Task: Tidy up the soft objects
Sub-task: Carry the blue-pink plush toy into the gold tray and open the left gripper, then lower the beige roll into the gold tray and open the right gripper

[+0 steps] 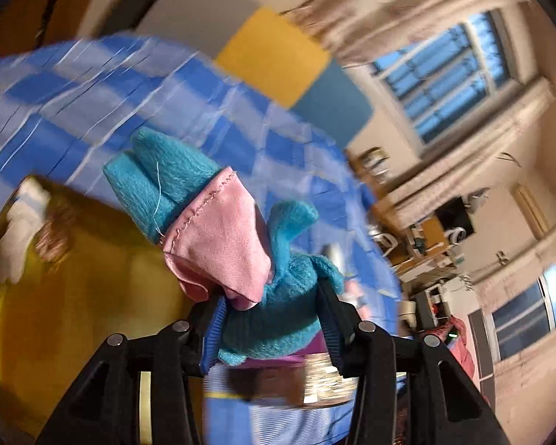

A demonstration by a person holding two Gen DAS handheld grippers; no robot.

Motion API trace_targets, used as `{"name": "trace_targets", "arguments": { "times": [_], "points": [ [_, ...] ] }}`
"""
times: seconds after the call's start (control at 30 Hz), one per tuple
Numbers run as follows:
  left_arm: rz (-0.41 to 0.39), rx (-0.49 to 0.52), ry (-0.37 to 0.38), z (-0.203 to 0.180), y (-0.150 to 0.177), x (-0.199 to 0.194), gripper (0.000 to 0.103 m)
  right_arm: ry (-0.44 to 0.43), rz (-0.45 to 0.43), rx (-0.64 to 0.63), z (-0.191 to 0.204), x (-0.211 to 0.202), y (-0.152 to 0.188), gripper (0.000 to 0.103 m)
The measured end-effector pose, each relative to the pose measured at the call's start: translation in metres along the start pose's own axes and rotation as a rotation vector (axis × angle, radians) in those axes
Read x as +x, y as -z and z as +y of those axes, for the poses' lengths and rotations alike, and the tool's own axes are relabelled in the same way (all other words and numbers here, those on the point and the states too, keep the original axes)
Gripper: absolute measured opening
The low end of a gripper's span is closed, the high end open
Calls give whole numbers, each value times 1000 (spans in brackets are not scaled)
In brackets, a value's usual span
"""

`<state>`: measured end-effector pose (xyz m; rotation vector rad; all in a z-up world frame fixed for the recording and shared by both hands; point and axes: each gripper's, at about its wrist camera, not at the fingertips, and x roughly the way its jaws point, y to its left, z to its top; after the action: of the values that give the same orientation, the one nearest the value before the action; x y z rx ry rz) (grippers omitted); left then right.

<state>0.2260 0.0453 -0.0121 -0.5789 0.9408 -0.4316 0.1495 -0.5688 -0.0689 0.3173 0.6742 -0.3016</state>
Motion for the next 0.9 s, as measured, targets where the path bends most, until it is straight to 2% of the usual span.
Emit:
{"name": "trace_targets", "arguments": {
  "times": [0.07, 0.17, 0.23, 0.3, 0.4, 0.43, 0.53, 0.57, 0.73, 0.9],
  "points": [
    [35, -28, -40, 26, -2, 10, 47, -25, -9, 1, 9, -9, 2, 14],
    [145, 3, -160, 59, -2, 38, 47, -62, -14, -2, 26, -25, 8, 14],
    [192, -12, -156, 75, 0, 52, 47, -82, -18, -10, 37, -35, 10, 14],
    [207, -43, -173, 89, -2, 65, 48, -106, -22, -15, 49, -47, 13, 14],
    [268, -33, -186, 98, -6, 89, 54, -151, -34, -21, 69, -67, 15, 14],
    [281, -43, -187, 102, -8, 96, 60, -169, -39, -26, 76, -74, 16, 14],
    [250, -76, -204, 105, -12, 93, 69, -221, -62, -59, 105, -97, 17, 14],
    [222, -86, -210, 106, -17, 89, 69, -234, -69, -72, 114, -104, 18, 14],
    [134, -139, -97, 111, -23, 66, 70, -331, -96, -138, 167, -131, 21, 14],
    [40, -150, -63, 114, -19, 32, 70, -466, -93, -195, 230, -147, 29, 14]
  ]
}}
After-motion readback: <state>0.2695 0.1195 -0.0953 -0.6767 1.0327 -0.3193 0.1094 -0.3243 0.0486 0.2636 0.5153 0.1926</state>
